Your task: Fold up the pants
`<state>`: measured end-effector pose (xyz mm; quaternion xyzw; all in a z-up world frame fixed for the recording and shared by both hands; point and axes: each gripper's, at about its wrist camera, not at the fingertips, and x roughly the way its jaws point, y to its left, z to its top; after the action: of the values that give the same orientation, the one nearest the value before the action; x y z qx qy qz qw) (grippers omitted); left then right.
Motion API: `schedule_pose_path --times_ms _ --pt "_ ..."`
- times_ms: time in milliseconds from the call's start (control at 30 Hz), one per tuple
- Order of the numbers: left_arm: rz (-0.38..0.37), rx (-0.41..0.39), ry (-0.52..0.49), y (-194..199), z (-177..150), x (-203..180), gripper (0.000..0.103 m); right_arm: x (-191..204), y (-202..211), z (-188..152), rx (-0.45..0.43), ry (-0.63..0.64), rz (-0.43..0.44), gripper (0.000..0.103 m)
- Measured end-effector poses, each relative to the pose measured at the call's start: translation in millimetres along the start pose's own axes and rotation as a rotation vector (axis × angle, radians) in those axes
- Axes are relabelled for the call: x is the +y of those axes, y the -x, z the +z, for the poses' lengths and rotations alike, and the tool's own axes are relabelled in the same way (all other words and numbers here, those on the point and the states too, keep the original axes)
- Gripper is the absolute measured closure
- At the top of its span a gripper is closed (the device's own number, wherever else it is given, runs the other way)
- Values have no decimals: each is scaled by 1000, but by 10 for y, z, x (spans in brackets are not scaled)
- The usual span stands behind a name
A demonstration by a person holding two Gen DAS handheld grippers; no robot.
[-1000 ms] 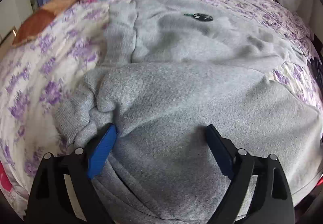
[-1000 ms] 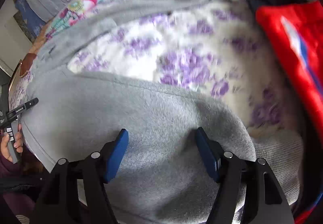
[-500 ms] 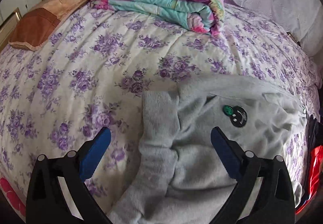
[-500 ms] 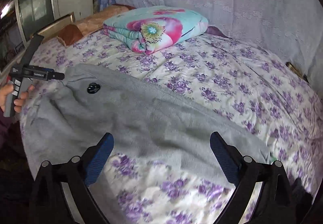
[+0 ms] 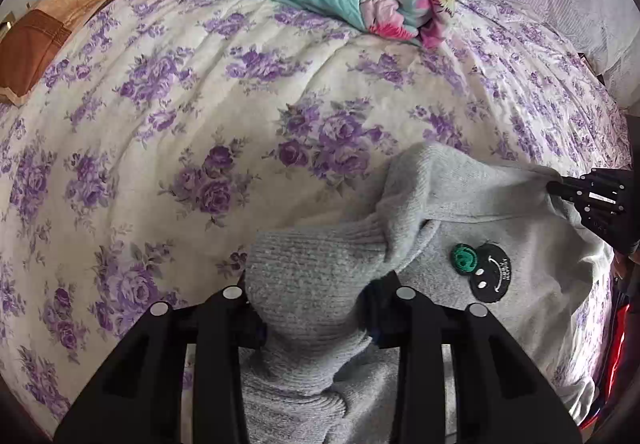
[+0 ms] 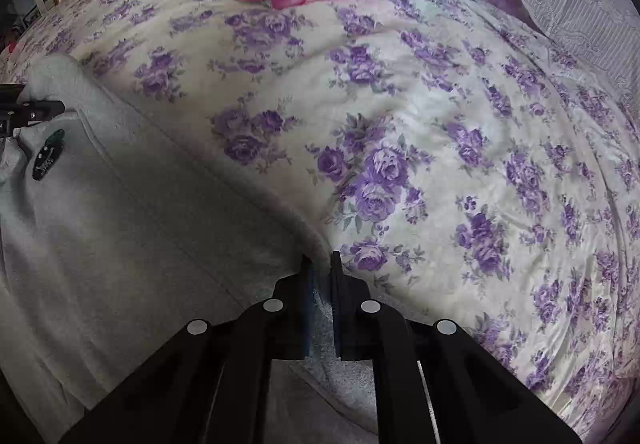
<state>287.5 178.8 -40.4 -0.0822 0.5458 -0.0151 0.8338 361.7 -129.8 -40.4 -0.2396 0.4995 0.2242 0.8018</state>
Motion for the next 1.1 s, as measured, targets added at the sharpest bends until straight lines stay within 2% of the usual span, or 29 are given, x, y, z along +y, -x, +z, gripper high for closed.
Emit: schedule_pose_path --times_ms 167,233,267,300,367,433,500,633,700,867,933,1000,1033,1100 --pt "-46 -70 -13 434 -43 -7 71 178 1003 -332 -180 16 1 96" --pt "-78 -78 -9 619 -120 35 66 378 1450 -596 -248 31 15 96" --pt "-87 -79 0 705 -177 73 57 507 1647 -740 -279 47 22 96" --pt "-103 -73 13 784 -245 126 36 680 1838 -910 -311 63 30 96" --pt "-170 -65 59 953 -439 262 13 999 2084 -1291 -355 80 73 96" --pt "-210 -63 94 1120 -671 383 13 1335 2128 -1630 -373 77 111 96" --pt "-283 -42 132 1232 -927 468 13 1626 2046 -1899 -371 38 142 96" --pt "-399 33 198 1201 -1339 431 13 1881 1757 -2246 -369 -74 217 96" --pt "-444 47 226 1135 -1394 364 13 1916 1677 -2329 -388 -115 239 96" --pt "-520 71 347 889 -1238 366 13 1918 1646 -2403 -431 -171 248 96" --pt "-536 59 381 831 -1166 382 18 1986 1637 -2420 -428 -156 230 95" --pt "-518 55 364 821 -1101 348 62 2026 1646 -2428 -429 -141 220 95" --pt "-522 48 349 849 -1084 330 68 2024 1686 -2434 -442 -141 219 95" --pt "-484 5 294 1003 -1101 268 78 2019 1836 -2457 -482 -144 238 95"
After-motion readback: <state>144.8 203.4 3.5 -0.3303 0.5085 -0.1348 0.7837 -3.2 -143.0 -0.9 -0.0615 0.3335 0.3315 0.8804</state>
